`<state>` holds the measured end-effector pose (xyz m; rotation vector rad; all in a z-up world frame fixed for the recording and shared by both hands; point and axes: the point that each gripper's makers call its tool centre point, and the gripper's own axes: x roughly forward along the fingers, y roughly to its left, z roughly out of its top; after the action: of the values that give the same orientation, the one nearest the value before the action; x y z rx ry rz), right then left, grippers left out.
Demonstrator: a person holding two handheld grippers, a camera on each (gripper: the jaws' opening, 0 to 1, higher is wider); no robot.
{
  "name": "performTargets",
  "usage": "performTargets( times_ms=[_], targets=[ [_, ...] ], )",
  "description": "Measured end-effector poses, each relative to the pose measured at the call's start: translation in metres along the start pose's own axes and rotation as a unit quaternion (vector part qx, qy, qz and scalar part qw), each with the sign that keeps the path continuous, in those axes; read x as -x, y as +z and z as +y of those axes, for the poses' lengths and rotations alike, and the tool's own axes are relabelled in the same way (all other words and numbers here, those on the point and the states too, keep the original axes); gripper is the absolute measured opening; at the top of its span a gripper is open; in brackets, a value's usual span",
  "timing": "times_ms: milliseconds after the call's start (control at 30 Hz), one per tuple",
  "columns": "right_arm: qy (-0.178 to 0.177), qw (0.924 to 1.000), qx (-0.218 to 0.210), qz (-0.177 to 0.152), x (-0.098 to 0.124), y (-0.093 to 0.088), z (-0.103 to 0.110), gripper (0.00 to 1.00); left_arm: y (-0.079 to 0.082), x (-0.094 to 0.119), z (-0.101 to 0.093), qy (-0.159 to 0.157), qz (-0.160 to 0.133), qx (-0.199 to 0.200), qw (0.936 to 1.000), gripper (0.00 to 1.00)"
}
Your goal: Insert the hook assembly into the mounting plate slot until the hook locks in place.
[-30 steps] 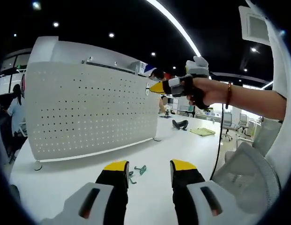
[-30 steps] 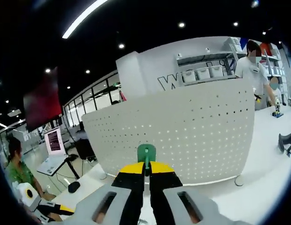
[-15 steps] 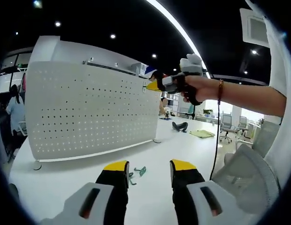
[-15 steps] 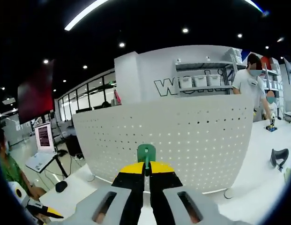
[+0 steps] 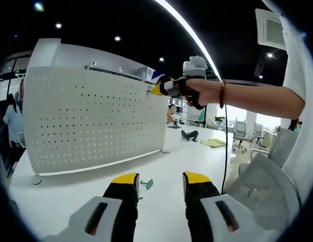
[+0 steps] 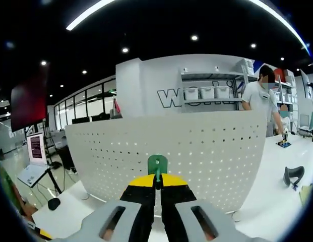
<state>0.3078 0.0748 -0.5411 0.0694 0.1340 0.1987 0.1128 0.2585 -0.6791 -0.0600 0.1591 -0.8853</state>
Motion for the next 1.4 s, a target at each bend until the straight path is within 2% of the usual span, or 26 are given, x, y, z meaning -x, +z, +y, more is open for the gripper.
performTargets(
  times_ms=[533,1000,1400],
  targets=[
    [-0.025,0.9995,0.015,-0.012,-0.031,0.013,-0.019,0.01,-0.003,0.001,0.006,0.012,0.007,-0.001,0.9999,0.40],
    [-0.045,0.9984,0.034,-0.005,-0.043,0.018,-0.043,0.01,-0.004,0.002,0.006,0.011,0.015,-0.003,0.9998,0.41],
    [-0.058,0.9968,0.055,-0.005,-0.058,0.024,-0.051,0.01,-0.002,0.003,0.011,0.017,0.016,-0.005,0.9997,0.42]
  ],
)
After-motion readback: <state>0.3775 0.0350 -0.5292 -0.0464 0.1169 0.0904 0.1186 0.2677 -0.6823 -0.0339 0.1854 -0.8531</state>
